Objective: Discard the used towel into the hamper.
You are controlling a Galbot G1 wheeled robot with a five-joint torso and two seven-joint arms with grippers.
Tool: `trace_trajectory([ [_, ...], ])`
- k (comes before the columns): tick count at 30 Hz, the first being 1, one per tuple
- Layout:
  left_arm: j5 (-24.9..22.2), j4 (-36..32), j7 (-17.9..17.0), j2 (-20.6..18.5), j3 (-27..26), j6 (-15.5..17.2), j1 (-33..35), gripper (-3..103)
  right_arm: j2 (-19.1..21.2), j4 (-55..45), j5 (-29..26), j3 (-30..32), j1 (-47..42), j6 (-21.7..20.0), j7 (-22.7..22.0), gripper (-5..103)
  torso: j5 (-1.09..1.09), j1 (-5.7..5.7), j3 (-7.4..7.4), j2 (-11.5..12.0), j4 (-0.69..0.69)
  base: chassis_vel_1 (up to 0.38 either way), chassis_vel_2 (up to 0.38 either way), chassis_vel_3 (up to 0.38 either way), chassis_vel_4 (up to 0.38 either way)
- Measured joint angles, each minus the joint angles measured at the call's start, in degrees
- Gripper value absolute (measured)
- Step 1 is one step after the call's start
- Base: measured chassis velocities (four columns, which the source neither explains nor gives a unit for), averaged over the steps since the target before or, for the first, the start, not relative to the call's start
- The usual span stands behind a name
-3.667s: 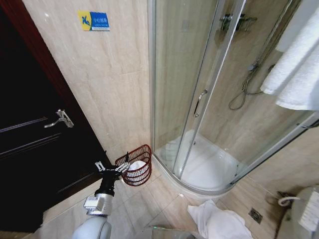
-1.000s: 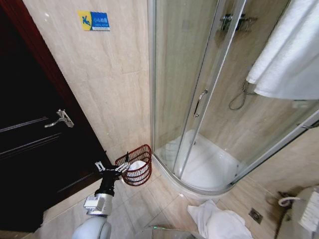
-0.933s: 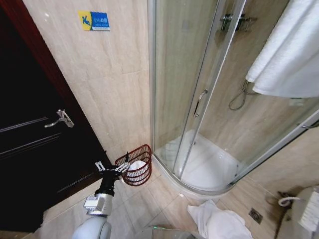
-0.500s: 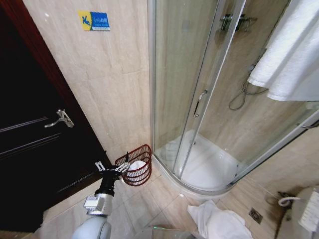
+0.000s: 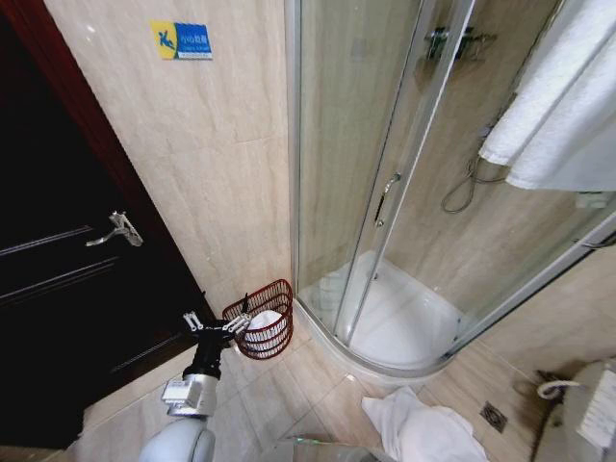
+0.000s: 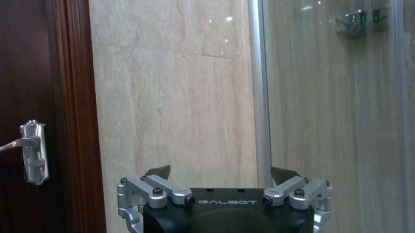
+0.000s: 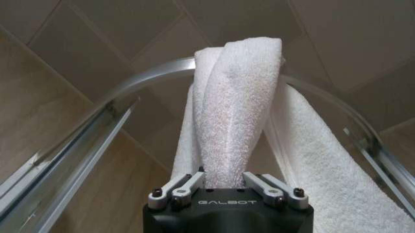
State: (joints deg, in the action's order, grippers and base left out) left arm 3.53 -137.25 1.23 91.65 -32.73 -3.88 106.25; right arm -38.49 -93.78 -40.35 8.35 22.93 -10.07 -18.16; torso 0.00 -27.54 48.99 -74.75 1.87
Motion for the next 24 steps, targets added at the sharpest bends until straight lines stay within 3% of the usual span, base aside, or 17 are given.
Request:
trace_trajectory([
  [14, 0.0, 0.0, 0.0, 0.0, 0.0, 0.0, 0.0, 100, 2.6, -5.3, -0.5, 4.8, -8.6, 0.7, 0.7, 13, -0.01, 0.00, 0.00, 0.0, 0.00, 0.000, 0.000, 0.000, 0.000],
  [24, 0.0, 0.0, 0.0, 0.0, 0.0, 0.0, 0.0, 100, 7.3, -12.9, 0.1, 16.7, -25.2, 3.1, 2.5, 13, -0.01, 0.00, -0.01, 0.0, -0.01, 0.000, 0.000, 0.000, 0.000],
])
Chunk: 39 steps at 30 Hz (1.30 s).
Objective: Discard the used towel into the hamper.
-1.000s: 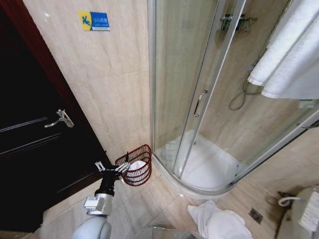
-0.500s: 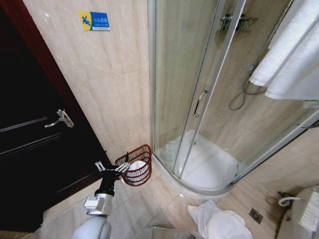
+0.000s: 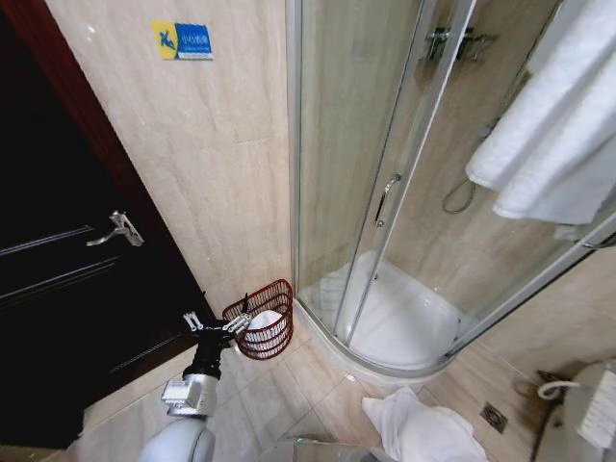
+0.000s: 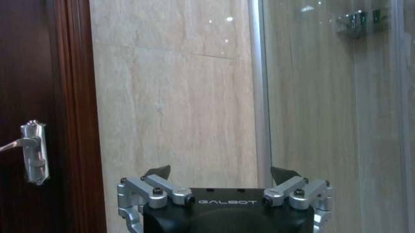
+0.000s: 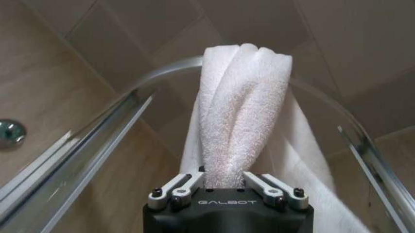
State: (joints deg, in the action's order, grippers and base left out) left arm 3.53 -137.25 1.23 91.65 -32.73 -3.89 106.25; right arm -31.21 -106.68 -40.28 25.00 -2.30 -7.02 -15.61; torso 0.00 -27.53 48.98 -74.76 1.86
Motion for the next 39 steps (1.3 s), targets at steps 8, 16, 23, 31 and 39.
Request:
trace_trajectory([
  [8, 0.0, 0.0, 0.0, 0.0, 0.0, 0.0, 0.0, 100, 1.4, -5.8, 1.8, 7.2, -13.8, 5.1, -0.9, 13, 0.00, 0.00, 0.00, 0.0, 0.02, 0.000, 0.000, 0.000, 0.000],
  [16, 0.0, 0.0, 0.0, 0.0, 0.0, 0.0, 0.0, 100, 0.4, -11.1, 5.1, 16.7, -28.9, 7.1, -0.5, 13, -0.03, -0.01, 0.01, 0.0, 0.01, 0.000, 0.000, 0.000, 0.000],
  [23, 0.0, 0.0, 0.0, 0.0, 0.0, 0.0, 0.0, 100, -1.6, -14.8, 5.8, 26.3, -40.2, 8.1, 0.0, 13, 0.04, 0.00, 0.00, 0.0, 0.01, 0.000, 0.000, 0.000, 0.000],
  [31, 0.0, 0.0, 0.0, 0.0, 0.0, 0.0, 0.0, 100, -6.1, -19.4, 7.1, 35.2, -55.9, 9.8, 1.5, 13, -0.03, 0.00, 0.01, 0.0, 0.00, 0.000, 0.000, 0.000, 0.000],
  [39, 0.0, 0.0, 0.0, 0.0, 0.0, 0.0, 0.0, 100, -11.1, -23.3, 8.9, 40.3, -64.7, 11.8, 2.7, 13, 0.03, 0.00, 0.00, 0.0, 0.00, 0.000, 0.000, 0.000, 0.000],
])
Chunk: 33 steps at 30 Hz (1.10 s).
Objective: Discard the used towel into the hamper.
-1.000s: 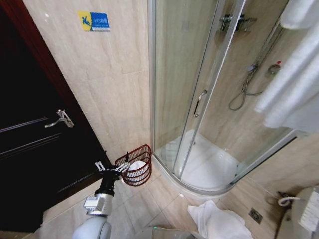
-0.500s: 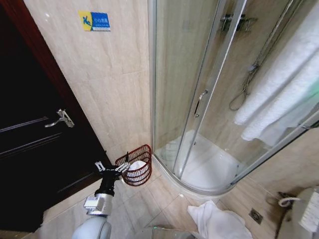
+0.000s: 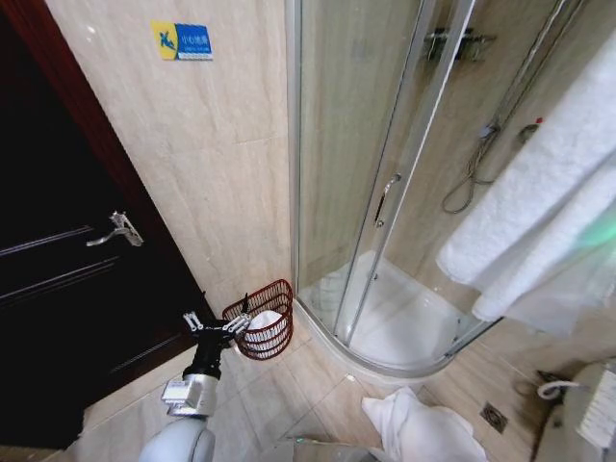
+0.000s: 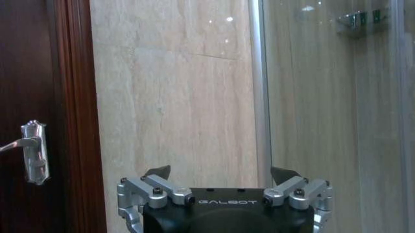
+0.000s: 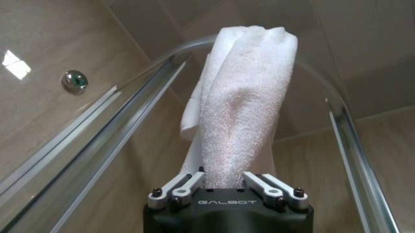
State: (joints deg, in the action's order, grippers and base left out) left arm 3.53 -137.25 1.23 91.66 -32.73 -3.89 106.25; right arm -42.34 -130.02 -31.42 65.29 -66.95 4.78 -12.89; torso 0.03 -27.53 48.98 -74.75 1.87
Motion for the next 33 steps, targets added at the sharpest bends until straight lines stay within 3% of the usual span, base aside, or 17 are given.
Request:
trace_trajectory([
  [21, 0.0, 0.0, 0.0, 0.0, 0.0, 0.0, 0.0, 100, -15.7, -3.2, 14.0, -5.3, -9.3, 8.0, 2.1, 13, -0.04, 0.00, 0.00, 0.0, 0.00, 0.000, 0.000, 0.000, 0.000],
  [33, 0.0, 0.0, 0.0, 0.0, 0.0, 0.0, 0.0, 100, -23.7, -1.6, 24.2, -12.2, -12.3, 13.6, 2.0, 13, -0.02, 0.00, 0.00, 0.0, 0.00, 0.000, 0.000, 0.000, 0.000],
])
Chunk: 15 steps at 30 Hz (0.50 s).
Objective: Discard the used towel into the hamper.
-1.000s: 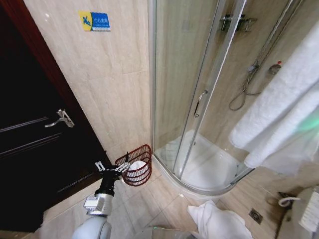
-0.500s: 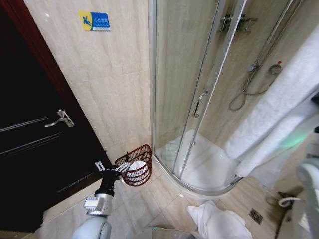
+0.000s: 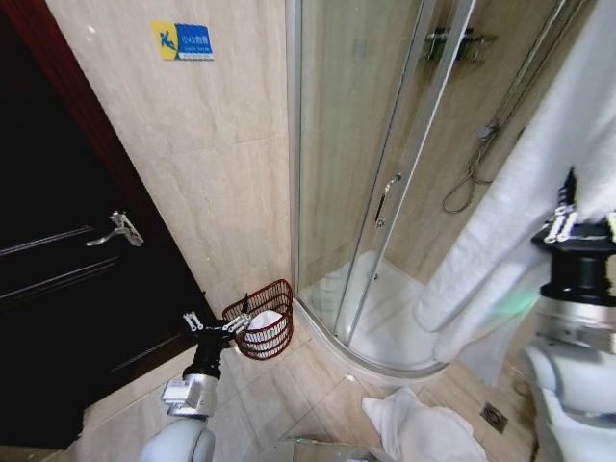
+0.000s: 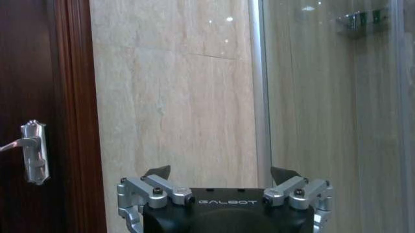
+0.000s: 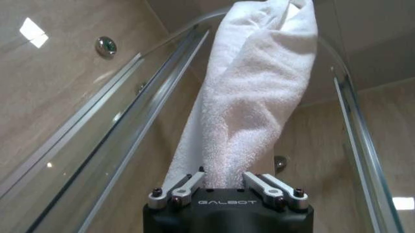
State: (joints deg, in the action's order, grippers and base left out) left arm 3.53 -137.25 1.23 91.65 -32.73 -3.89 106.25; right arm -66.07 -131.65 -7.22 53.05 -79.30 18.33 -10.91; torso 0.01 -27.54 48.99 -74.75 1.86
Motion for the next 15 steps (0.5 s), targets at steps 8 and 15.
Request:
trace_trajectory([
  [8, 0.0, 0.0, 0.0, 0.0, 0.0, 0.0, 0.0, 100, -2.2, 1.5, 4.2, -3.8, -0.6, 1.7, -0.3, 13, 0.00, 0.00, 0.00, 0.0, 0.00, 0.000, 0.000, 0.000, 0.000],
  [15, 0.0, 0.0, 0.0, 0.0, 0.0, 0.0, 0.0, 100, -4.1, 3.8, 7.1, -6.5, -0.2, 2.8, -0.5, 13, -0.01, 0.00, 0.00, 0.0, 0.00, 0.000, 0.000, 0.000, 0.000],
])
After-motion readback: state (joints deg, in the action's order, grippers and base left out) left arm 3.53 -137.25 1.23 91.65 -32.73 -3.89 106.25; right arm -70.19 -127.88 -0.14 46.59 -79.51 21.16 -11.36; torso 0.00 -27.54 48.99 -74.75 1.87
